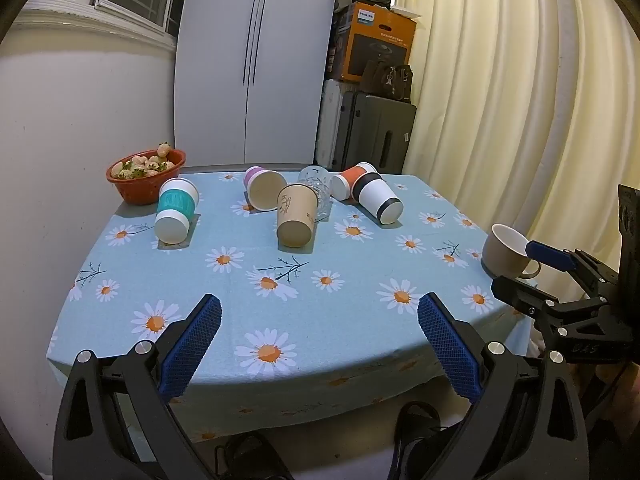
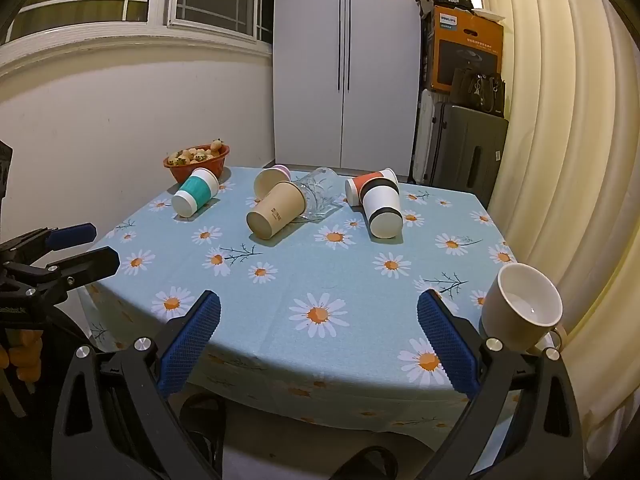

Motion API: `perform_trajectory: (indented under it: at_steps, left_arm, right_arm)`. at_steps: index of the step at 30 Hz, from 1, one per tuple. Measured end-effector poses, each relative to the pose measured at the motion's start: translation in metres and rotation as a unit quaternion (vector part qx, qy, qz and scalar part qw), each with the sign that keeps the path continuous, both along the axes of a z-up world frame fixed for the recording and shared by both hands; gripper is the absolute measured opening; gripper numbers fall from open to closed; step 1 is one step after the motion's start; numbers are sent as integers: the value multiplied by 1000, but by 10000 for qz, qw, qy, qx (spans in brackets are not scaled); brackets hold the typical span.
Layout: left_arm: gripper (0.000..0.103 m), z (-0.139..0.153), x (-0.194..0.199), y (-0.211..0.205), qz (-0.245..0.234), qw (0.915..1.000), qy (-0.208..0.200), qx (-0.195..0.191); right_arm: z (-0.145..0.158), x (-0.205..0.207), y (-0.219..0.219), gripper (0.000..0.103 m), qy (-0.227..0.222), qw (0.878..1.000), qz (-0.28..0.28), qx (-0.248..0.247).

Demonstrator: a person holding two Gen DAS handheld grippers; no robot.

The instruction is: Flip cup upright

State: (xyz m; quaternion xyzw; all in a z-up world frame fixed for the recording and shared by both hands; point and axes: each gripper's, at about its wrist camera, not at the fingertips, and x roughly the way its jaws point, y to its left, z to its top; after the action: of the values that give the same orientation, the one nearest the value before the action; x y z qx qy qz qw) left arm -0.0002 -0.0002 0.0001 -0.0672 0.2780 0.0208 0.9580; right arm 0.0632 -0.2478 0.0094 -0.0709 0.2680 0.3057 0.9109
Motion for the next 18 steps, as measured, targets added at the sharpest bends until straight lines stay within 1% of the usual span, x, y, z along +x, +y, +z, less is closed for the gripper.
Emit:
perform_trajectory:
  at_steps: [18]
  left_arm:
    - [96, -1, 1, 0, -11, 10000, 50, -23]
  right_arm:
    - [-2, 1, 0, 98, -17, 10000, 9, -32]
